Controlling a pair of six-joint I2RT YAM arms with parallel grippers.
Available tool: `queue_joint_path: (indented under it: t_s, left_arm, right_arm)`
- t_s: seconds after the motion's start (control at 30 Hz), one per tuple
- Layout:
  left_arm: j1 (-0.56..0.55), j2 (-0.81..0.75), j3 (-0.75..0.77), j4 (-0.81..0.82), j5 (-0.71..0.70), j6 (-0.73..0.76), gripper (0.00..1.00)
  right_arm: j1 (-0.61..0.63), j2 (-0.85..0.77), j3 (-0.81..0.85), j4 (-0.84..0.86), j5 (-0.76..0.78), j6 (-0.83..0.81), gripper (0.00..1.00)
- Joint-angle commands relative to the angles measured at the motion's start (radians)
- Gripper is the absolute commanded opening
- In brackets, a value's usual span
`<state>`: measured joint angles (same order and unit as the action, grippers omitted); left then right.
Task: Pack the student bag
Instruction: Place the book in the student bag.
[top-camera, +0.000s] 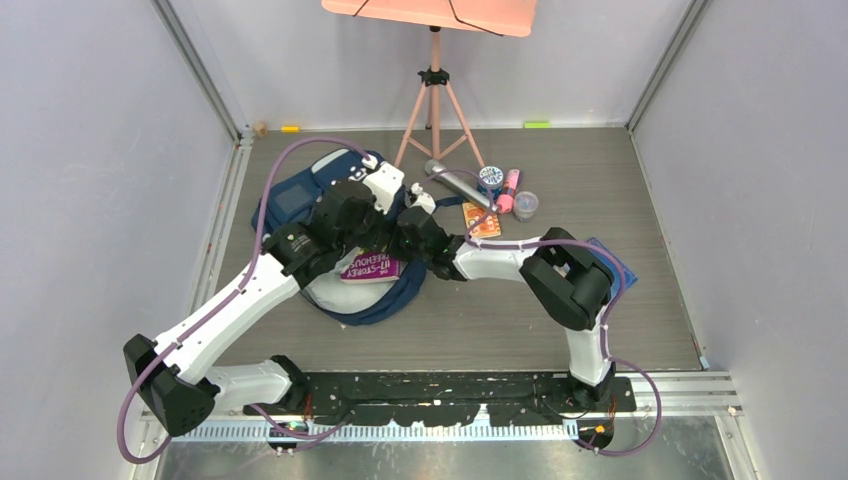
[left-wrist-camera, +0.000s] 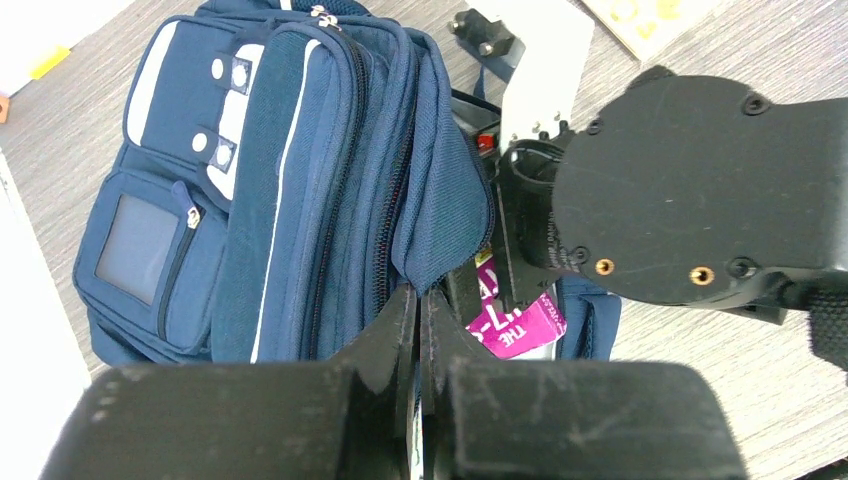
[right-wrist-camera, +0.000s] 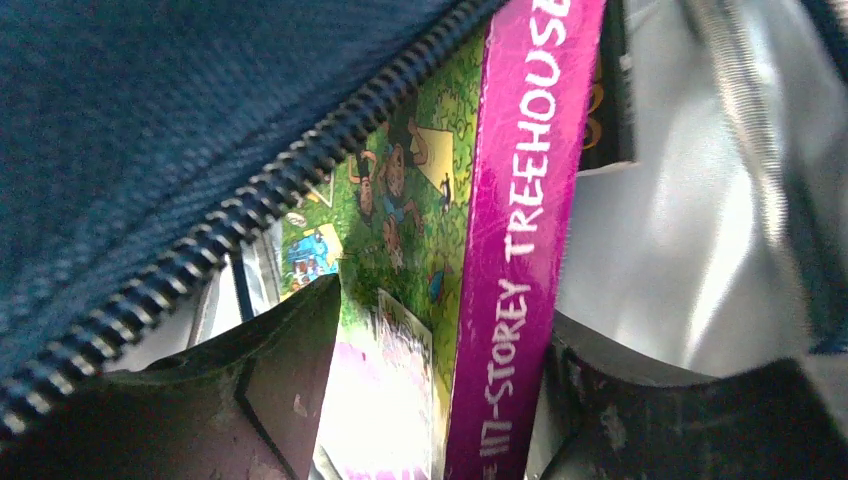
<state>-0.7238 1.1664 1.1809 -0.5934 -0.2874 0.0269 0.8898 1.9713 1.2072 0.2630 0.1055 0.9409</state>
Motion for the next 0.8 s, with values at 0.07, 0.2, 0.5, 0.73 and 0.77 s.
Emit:
queue_joint_path:
  t_s: [0.07,0.2,0.5,0.73,0.77]
  left_arm:
    - [-0.002,-0.037,0.017,0.109,0.018,-0.012,0.00]
    - [-0.002,-0.034,0.017,0.107,0.020,-0.013,0.00]
    - [-0.002,-0.030,0.018,0.107,0.022,-0.015,0.00]
    - [0.000,-0.028,0.017,0.106,0.022,-0.013,0.00]
    - [-0.001,-0.029,0.017,0.107,0.022,-0.013,0.00]
  right_arm:
    - [-0.015,-0.086,-0.097,-0.041,0.132,-0.065,0.72]
    - [-0.013,-0.114,-0.133,-0.069,0.143,-0.073,0.75]
    - [-0.014,-0.137,-0.186,-0.029,0.065,-0.073,0.60]
    - [-0.014,-0.103,-0.141,0.003,0.007,-0.067,0.29]
    - [-0.014,-0.097,-0.127,0.003,0.006,-0.064,0.26]
